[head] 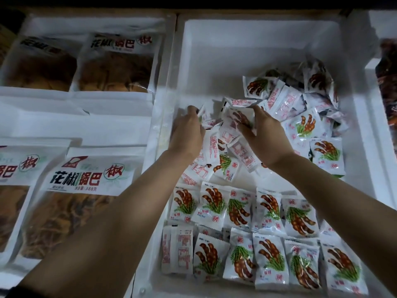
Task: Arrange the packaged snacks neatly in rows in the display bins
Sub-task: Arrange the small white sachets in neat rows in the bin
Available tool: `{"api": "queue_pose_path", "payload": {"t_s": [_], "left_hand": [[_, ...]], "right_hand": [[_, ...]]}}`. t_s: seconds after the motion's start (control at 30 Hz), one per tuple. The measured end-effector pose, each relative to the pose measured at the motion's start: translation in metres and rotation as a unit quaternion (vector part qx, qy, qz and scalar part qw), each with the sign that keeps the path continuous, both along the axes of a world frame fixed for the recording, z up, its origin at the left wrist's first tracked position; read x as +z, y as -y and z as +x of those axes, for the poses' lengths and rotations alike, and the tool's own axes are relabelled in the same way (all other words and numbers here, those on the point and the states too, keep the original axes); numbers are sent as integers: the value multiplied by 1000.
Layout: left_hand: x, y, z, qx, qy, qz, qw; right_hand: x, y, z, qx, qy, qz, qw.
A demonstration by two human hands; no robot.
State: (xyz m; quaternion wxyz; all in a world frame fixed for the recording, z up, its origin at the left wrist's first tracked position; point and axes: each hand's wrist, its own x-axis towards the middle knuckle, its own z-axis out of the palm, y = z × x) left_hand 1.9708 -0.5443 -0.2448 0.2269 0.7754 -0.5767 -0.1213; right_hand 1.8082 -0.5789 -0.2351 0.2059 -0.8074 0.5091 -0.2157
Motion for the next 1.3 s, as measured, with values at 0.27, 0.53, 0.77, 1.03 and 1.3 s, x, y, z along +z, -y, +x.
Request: {"api": "queue_pose_path", "payload": {"t_s": [0.27, 0.53, 0.77, 1.03, 1.3], "left_hand": [[37, -45, 2, 52, -174, -135, 974], [52, -105, 27, 64, -109, -208, 970], [53, -138, 33, 67, -137, -195, 969], [47, -154, 32, 59, -221, -121, 966], [50, -143, 41, 25, -240, -80, 967]], "right_hand": [[28, -41, -15, -39, 119, 108, 986], [14, -103, 39, 50, 107, 273, 955], [-12, -118, 57, 138, -123, 124, 975], [-15, -108, 45, 199, -112, 82, 970], [-16, -52, 36, 3, -85, 84, 993]]}}
